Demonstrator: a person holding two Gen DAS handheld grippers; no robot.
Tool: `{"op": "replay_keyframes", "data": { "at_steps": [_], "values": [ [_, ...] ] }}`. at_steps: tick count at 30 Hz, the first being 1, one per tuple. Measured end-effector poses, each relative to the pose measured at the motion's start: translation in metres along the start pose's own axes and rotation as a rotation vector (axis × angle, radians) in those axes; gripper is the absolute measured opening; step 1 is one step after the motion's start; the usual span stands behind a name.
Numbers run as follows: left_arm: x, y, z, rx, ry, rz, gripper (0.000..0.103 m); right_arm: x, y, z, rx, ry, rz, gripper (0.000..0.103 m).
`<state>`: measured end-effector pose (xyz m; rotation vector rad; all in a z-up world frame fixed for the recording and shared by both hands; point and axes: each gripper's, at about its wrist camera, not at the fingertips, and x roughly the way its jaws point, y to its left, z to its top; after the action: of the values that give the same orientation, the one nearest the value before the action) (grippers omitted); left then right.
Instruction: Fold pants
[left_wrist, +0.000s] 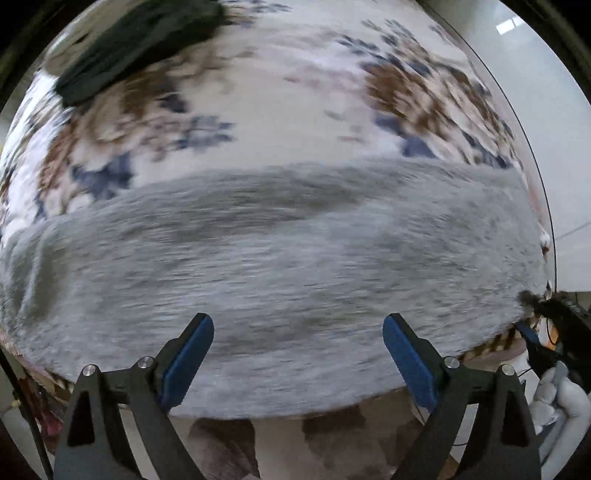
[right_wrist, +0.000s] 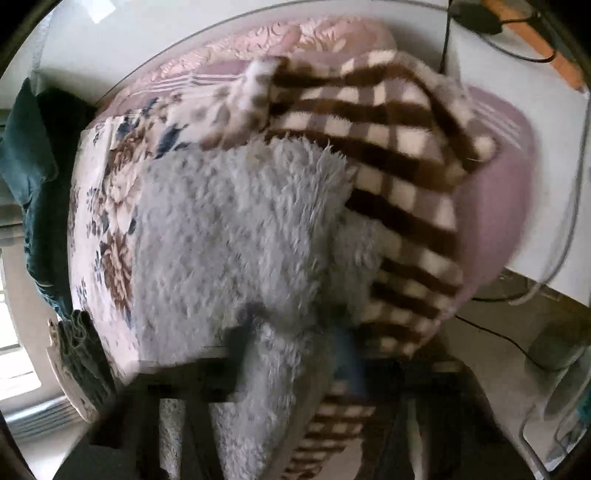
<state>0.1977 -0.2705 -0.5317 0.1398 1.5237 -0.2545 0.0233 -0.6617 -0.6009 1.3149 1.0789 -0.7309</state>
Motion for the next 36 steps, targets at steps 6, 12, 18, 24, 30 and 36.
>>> {"op": "replay_keyframes", "data": {
  "at_steps": [6,12,18,24,30,36],
  "values": [
    [0.013,-0.050,0.003,0.078,0.021,0.005,0.094,-0.037,0.003,-0.021,-0.111,-0.043,0.045,0.005],
    [0.023,-0.054,-0.002,0.083,0.056,0.008,0.094,-0.029,-0.021,-0.027,-0.144,0.097,0.012,0.010],
    [0.039,-0.055,0.001,0.078,0.072,-0.001,0.094,-0.020,-0.065,-0.002,0.028,0.106,0.055,0.063],
    [0.083,-0.063,0.010,0.076,0.092,0.005,0.094,0.012,-0.060,0.020,-0.035,0.103,0.130,0.066],
    [0.125,-0.058,0.024,0.022,0.120,-0.028,0.103,0.016,-0.072,0.019,0.034,0.107,0.320,0.066],
    [0.140,-0.063,0.042,-0.006,0.146,-0.011,0.103,-0.012,-0.077,0.007,0.003,0.076,0.362,0.087]
  ]
}}
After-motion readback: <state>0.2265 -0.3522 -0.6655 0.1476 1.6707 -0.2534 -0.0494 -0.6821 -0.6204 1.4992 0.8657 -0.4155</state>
